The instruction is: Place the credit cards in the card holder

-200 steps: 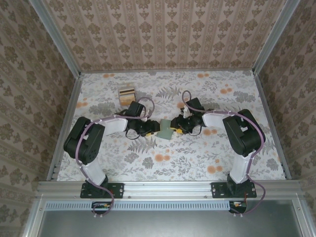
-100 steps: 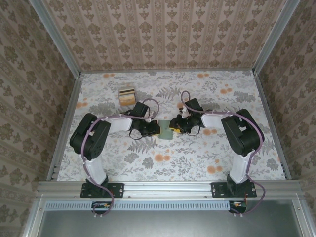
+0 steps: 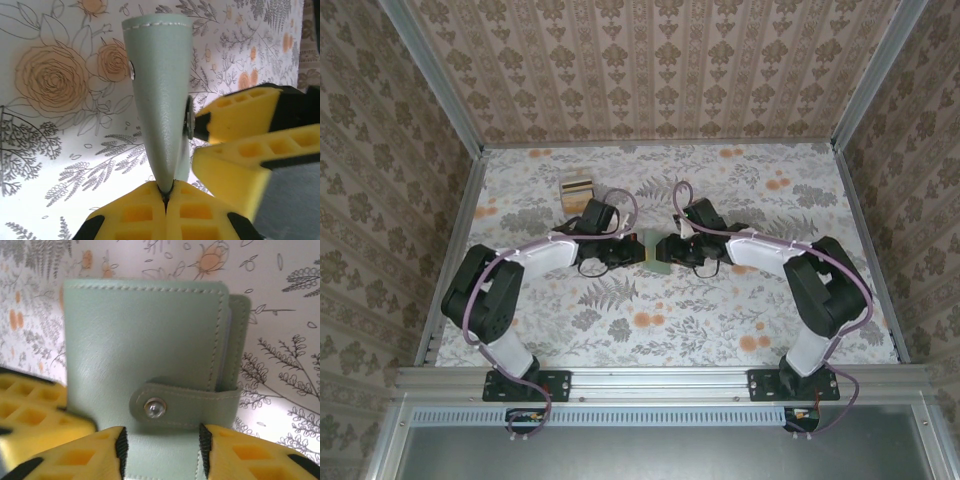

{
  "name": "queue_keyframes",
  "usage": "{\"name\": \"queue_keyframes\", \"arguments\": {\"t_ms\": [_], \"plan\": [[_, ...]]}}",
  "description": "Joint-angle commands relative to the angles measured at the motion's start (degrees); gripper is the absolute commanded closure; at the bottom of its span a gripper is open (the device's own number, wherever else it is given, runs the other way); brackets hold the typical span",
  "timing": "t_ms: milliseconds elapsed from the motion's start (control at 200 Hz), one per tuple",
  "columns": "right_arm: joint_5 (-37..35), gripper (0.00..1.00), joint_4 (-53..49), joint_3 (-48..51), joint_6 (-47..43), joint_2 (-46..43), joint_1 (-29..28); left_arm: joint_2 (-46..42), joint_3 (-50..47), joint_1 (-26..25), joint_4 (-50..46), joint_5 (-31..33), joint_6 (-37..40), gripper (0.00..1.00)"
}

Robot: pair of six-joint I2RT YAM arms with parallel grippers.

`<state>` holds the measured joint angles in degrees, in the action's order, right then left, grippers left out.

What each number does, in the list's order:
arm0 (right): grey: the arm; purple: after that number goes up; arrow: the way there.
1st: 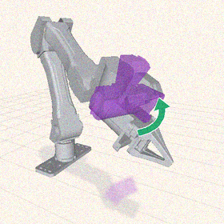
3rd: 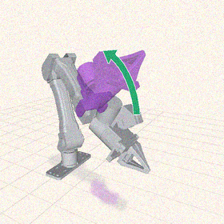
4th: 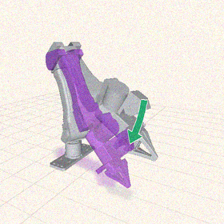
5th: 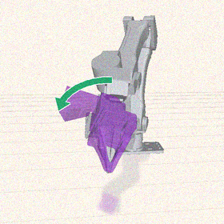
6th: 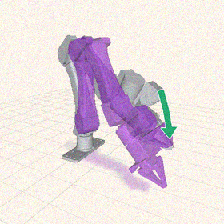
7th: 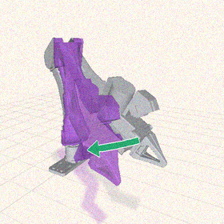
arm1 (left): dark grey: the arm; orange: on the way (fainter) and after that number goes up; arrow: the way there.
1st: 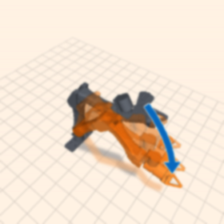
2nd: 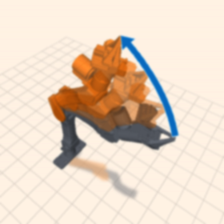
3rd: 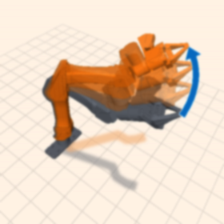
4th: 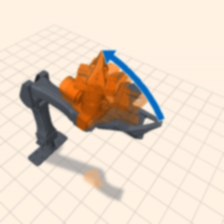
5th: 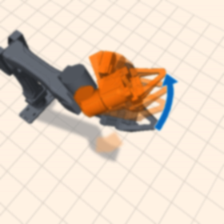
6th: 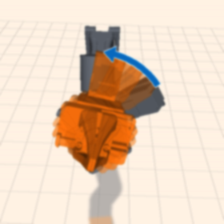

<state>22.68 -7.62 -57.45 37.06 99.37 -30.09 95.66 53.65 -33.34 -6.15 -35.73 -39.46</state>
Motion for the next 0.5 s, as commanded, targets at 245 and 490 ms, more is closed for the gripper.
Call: {"name": "queue_keyframes", "arguments": {"t_ms": [245, 490], "plan": [[-11.18, 0.66, -7.06, -6.92, -4.88, 5.89, -1.68, -0.14, -0.32, -0.76, 4.26, -4.92, -3.45, 1.0], [-12.38, 0.85, -8.25, -6.69, -6.19, 4.86, -1.4, 1.01, -1.03, -0.67, 5.22, -3.96, -5.18, 1.0]]}}
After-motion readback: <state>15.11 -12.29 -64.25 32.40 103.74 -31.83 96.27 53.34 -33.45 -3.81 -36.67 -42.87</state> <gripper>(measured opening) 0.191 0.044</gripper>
